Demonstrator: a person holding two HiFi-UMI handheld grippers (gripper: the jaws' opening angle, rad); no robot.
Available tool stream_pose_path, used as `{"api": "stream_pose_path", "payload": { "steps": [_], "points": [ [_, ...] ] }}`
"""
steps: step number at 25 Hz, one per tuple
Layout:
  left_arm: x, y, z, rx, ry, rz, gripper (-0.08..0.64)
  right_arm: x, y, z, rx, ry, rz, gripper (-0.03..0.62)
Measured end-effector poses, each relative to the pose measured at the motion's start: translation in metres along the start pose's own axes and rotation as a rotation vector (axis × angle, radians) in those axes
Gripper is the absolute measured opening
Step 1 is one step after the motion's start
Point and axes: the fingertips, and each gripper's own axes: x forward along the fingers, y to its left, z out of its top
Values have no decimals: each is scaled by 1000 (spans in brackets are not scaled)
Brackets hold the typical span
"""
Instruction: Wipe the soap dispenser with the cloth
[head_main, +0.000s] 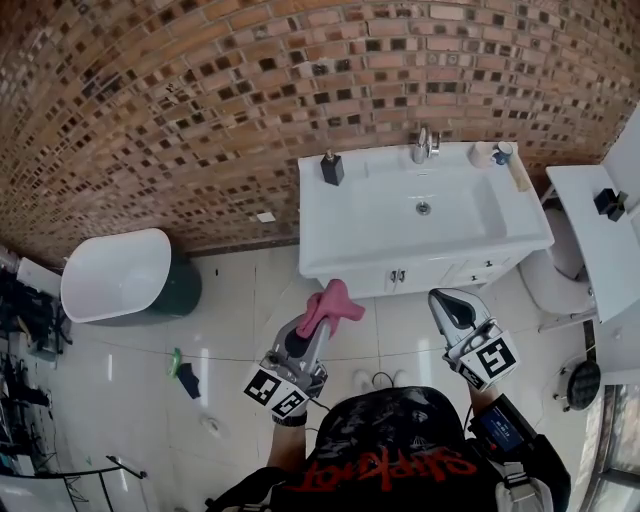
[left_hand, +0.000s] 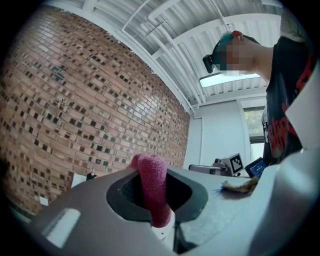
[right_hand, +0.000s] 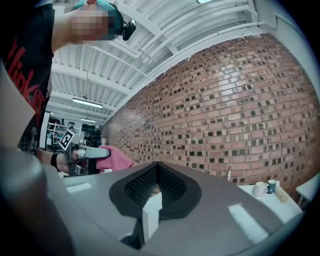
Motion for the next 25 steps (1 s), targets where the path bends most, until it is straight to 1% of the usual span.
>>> {"api": "stream_pose_path", "payload": {
  "steps": [2, 3, 6, 9, 11, 13, 16, 18, 21, 25],
  "points": [
    [0, 3, 4, -3, -8, -8, 43, 6, 1, -5, -7, 55, -16, 0],
    [1, 3, 7, -2, -17, -7, 43, 9, 1, -5, -14, 67, -12, 0],
    [9, -4, 7, -1, -30, -16, 44, 11, -4, 3, -36, 42, -11, 0],
    [19, -14, -2, -13, -16, -49, 44, 2, -14, 4, -30, 21, -46, 0],
    [25, -15, -7, -22, -9, -64, 44, 2, -19, 0, -27, 32, -63, 0],
    [31, -12, -15, -31, 2, -77, 44, 1, -22, -4, -35, 38, -61, 0],
    [39, -14, -30, -43, 24, -116, 44, -7, -20, -5, -26, 6, -52, 0],
    [44, -18, -37, -47, 32, -146, 43, -14, -18, -4, -3, -19, -40, 0],
    [52, -23, -41, -47, 41, -179, 44, -17, -13, 0, 27, -50, 6, 0],
    [62, -20, -41, -47, 42, -190, 44, -10, -8, 9, 38, -90, 87, 0]
  ]
}}
